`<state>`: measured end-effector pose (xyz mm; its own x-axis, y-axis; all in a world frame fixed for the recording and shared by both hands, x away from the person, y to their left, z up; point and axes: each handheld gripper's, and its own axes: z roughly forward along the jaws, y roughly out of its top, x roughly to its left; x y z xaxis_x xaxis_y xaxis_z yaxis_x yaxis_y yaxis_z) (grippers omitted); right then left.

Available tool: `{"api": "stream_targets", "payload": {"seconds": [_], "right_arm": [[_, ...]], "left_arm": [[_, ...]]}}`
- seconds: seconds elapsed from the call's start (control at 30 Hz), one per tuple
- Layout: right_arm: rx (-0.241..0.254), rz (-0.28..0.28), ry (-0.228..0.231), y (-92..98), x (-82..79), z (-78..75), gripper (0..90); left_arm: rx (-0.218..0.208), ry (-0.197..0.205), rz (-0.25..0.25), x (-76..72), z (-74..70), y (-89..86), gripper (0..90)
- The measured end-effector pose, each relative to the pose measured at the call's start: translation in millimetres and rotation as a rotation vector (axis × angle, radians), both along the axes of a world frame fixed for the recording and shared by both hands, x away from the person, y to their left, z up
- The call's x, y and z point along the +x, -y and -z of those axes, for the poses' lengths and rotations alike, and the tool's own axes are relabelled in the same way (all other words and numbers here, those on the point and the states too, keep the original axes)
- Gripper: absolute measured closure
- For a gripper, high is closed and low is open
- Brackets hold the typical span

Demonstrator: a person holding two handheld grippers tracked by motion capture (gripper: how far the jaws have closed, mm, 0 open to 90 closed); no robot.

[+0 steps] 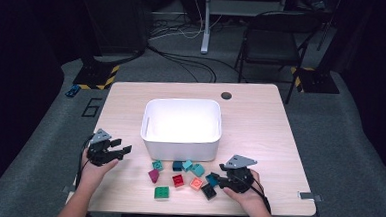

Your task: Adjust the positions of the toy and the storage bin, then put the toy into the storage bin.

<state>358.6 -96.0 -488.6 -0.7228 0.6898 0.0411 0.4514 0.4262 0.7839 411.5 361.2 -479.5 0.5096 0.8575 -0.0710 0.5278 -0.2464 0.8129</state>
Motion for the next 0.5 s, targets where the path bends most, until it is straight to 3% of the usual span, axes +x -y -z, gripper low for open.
{"api": "stream_targets", "payload": {"seconds": [0.27, 0.5], "right_arm": [[-0.009, -0.026, -0.032, -10.2, 0.4, 7.0, 51.0], [-0.012, -0.033, -0.028, -14.5, 0.0, 9.1, 49.5]], "left_arm": [[-0.019, -0.005, -0.010, 0.6, 0.9, 1.1, 41.2], [-0.015, 0.005, -0.015, -0.1, 2.4, 1.4, 41.2]]}}
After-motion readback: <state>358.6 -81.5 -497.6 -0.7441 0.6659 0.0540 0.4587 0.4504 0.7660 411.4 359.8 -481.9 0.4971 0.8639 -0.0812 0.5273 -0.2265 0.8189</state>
